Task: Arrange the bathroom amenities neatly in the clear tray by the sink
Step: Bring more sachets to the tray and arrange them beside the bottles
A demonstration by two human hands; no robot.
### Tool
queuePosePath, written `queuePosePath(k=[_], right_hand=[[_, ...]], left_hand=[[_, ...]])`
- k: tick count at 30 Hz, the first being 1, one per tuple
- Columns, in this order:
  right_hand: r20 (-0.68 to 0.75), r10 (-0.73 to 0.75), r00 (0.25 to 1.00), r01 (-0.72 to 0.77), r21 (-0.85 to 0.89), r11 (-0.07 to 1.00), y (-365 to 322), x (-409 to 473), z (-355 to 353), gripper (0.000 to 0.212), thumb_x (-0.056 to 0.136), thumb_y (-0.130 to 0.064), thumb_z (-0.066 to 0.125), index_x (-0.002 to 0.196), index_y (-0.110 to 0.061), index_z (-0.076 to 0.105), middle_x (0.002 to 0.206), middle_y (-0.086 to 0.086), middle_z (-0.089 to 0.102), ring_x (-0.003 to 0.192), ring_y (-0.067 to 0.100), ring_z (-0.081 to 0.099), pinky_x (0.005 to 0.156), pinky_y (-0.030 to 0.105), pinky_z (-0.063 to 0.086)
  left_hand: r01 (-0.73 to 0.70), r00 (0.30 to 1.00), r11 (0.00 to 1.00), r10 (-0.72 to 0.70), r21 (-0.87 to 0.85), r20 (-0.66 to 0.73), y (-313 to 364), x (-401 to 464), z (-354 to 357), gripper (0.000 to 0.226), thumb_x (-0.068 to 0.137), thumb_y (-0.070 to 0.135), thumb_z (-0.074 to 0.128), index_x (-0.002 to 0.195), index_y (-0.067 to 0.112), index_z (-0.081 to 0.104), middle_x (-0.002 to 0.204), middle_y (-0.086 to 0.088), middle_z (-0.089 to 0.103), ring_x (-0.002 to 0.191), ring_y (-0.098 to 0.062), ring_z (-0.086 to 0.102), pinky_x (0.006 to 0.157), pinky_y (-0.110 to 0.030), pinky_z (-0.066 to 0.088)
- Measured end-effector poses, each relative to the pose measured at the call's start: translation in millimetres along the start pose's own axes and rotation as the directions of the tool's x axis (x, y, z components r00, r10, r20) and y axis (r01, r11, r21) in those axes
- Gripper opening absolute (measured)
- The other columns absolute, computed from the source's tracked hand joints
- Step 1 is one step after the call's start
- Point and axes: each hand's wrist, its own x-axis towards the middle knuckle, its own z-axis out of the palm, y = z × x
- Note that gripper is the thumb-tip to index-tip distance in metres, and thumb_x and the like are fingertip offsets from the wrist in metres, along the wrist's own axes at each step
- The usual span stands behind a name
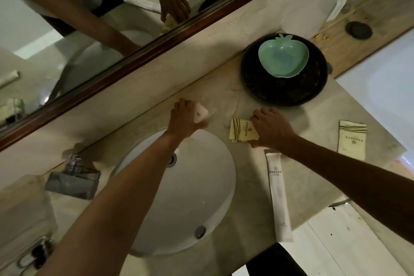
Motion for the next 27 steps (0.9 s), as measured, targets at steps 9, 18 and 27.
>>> queuePosePath(k=[9, 18, 27], right_hand=[[-0.013, -0.041, 0.999, 0.041, -0.04, 0.998, -23.3, -14.2, -12.5, 0.079, 0.072, -0.075, 0.059, 0.125, -0.017, 0.056, 0.115, 0.003, 0.057, 0.096, 0.017, 0.049, 0.084, 0.032, 0.04], [-0.066, -0.254, 0.965, 0.249, -0.074, 0.966, -164.4, -31.2, -56.9, 0.073, 0.067, -0.072, 0.062, 0.11, -0.013, 0.065, 0.104, 0.005, 0.061, 0.09, 0.022, 0.053, 0.078, 0.034, 0.044], [-0.102, -0.48, 0.872, 0.481, -0.016, 0.877, -412.7, -55.4, -89.0, 0.069, 0.069, -0.067, 0.067, 0.118, -0.018, 0.059, 0.112, 0.001, 0.059, 0.095, 0.017, 0.051, 0.084, 0.031, 0.043]], left_hand=[[-0.109, 0.992, 0.993, 0.107, 0.034, 0.06, 3.5, -42.5, 9.7, 0.066, 0.083, 0.027, 0.065, 0.138, 0.007, 0.034, 0.133, -0.015, 0.049, 0.116, -0.033, 0.049, 0.092, -0.042, 0.036], [-0.021, 0.999, 0.999, 0.019, -0.043, -0.042, -92.8, -229.2, -15.2, 0.067, 0.074, 0.032, 0.077, 0.129, 0.013, 0.045, 0.125, -0.007, 0.053, 0.105, -0.028, 0.055, 0.089, -0.037, 0.04], [0.244, 0.968, 0.968, -0.247, -0.05, -0.054, -298.2, -425.8, -37.4, 0.068, 0.075, 0.036, 0.075, 0.133, 0.014, 0.046, 0.131, -0.007, 0.053, 0.113, -0.029, 0.055, 0.096, -0.04, 0.038]])
